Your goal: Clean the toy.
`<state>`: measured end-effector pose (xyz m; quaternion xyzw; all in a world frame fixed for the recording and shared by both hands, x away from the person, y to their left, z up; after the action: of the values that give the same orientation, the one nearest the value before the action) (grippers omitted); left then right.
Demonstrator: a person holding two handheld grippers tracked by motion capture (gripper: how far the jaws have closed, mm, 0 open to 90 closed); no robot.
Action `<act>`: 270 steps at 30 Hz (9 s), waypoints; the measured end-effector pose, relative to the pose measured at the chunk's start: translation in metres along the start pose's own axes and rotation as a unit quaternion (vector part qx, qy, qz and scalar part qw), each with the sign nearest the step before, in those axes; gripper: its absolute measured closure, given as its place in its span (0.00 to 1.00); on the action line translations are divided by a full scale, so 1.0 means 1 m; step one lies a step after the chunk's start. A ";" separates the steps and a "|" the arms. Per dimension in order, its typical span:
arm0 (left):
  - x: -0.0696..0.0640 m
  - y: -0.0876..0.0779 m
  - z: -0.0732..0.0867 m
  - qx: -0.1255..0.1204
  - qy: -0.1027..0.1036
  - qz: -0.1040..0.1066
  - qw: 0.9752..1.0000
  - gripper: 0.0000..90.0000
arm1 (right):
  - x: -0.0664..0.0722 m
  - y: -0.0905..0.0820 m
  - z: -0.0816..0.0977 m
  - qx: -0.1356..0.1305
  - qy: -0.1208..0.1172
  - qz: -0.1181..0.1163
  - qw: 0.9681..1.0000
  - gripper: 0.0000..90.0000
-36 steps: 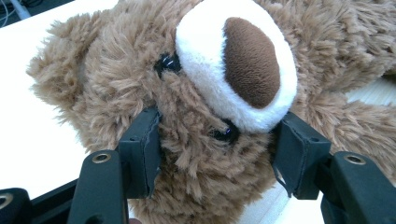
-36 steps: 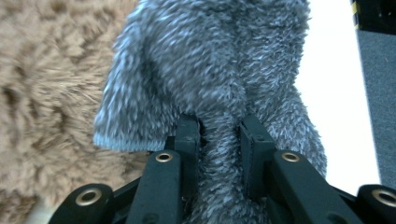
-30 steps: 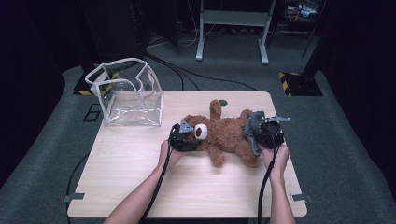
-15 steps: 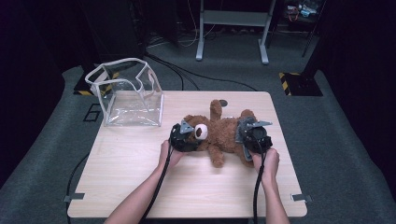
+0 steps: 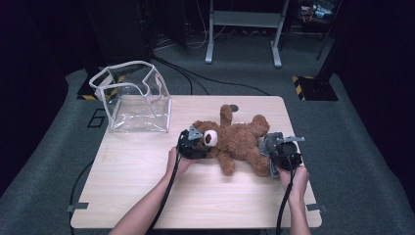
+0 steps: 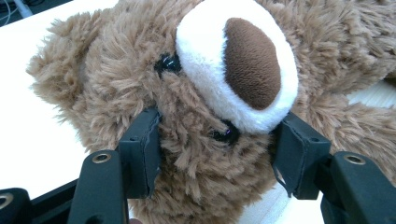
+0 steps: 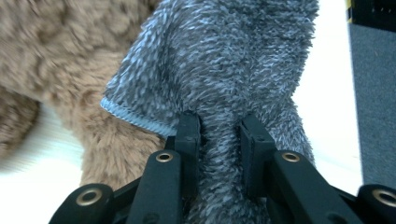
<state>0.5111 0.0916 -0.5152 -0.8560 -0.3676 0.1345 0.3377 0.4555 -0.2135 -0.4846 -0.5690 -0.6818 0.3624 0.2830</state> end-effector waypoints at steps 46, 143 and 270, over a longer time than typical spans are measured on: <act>0.010 0.004 -0.014 0.039 -0.032 0.023 0.998 0.44 | 0.069 -0.011 -0.029 -0.019 -0.083 0.002 0.996 0.80; 0.014 -0.004 -0.015 -0.018 -0.025 0.019 0.999 0.35 | 0.094 0.014 -0.057 -0.014 -0.098 0.010 0.995 0.81; 0.007 0.003 0.004 -0.017 -0.041 0.004 0.999 0.93 | 0.110 0.014 -0.006 0.054 -0.132 -0.008 0.990 0.82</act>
<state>0.5156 0.0973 -0.5201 -0.8569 -0.3796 0.1649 0.3073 0.4468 -0.1038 -0.4951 -0.4946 -0.6971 0.4685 0.2233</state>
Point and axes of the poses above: each handheld gripper's, and its own axes: y roughly forward along the jaws, z roughly out of its underside, x roughly to its left, the point moved 5 cm from there along y, roughly forward along the jaws, and after that the axes turned 7 degrees about x, right-handed, at the moved point
